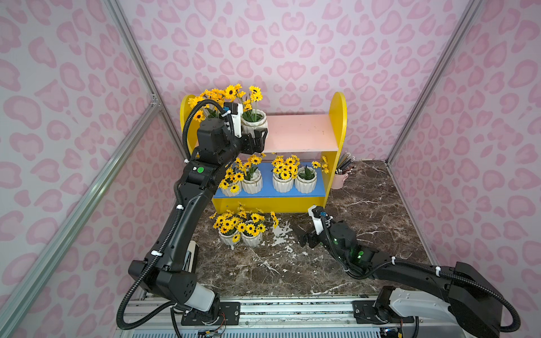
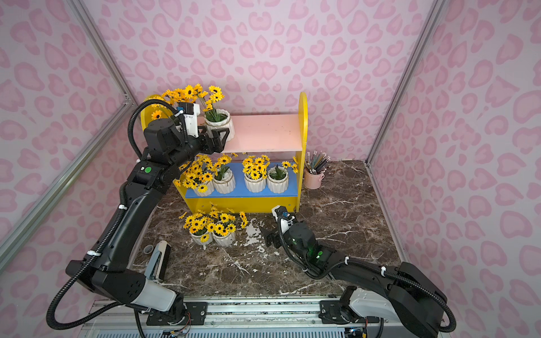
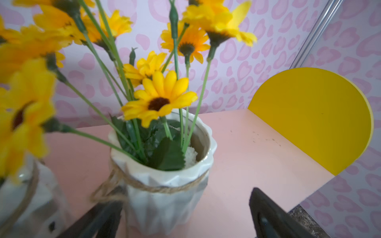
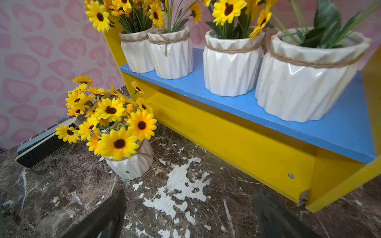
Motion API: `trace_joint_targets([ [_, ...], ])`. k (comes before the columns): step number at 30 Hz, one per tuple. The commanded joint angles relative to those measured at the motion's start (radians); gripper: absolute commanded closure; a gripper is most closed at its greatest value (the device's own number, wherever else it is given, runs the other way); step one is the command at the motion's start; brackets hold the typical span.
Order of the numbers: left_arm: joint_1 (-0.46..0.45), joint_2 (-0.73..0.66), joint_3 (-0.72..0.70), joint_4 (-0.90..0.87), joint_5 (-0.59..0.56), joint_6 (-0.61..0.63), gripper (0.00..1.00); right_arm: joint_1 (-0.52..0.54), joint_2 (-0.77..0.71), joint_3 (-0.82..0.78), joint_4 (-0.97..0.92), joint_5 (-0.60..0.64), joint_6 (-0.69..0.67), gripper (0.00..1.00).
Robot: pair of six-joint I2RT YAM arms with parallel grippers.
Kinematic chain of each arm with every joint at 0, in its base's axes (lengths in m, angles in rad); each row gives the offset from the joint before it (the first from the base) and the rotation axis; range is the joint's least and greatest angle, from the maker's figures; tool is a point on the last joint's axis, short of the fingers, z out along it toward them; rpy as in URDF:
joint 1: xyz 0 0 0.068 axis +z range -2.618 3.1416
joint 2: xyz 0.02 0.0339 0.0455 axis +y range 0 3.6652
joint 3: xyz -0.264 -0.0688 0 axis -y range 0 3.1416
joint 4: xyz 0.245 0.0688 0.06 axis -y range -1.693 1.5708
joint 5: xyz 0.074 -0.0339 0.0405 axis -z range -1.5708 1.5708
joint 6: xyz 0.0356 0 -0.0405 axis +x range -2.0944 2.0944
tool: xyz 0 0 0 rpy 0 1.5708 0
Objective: Take the sunflower pots off the shelves
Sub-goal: Pick up the sunflower pot from the shelf.
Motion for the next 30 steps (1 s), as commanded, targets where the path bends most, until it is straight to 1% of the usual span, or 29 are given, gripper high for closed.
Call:
trace_joint_targets([
  [1, -0.012, 0.006, 0.016, 0.025, 0.042, 0.035, 0.03, 0.001, 0.0, 0.003, 0.015, -0.002, -0.008, 0.02],
  [3, -0.016, 0.005, 0.016, 0.023, 0.036, 0.037, 0.02, 0.001, 0.001, 0.003, 0.014, 0.0, -0.008, 0.02],
  [5, -0.016, -0.005, 0.009, 0.024, 0.002, 0.034, 0.03, 0.0, -0.003, -0.001, 0.015, 0.001, -0.008, 0.02],
  [10, -0.016, -0.056, -0.056, 0.059, -0.15, 0.002, 0.03, -0.001, -0.024, -0.019, 0.031, -0.025, -0.005, 0.02],
  [12, -0.017, -0.078, -0.08, 0.079, -0.174, 0.001, 0.03, -0.003, -0.026, -0.02, 0.032, -0.025, -0.003, 0.02],
  [15, -0.016, -0.08, -0.078, 0.092, -0.157, 0.017, 0.03, -0.004, -0.026, -0.02, 0.032, -0.001, 0.004, 0.02],
  [19, -0.016, -0.037, -0.031, 0.069, -0.157, 0.033, 0.03, -0.009, -0.036, -0.021, 0.027, 0.0, 0.006, 0.02],
  [23, -0.016, -0.004, -0.006, 0.083, -0.144, 0.044, 0.03, -0.011, -0.049, -0.022, 0.023, -0.003, 0.007, 0.02],
  [30, -0.018, 0.034, 0.016, 0.125, -0.165, 0.049, 0.03, -0.016, -0.06, -0.026, 0.023, 0.034, 0.015, 0.02],
])
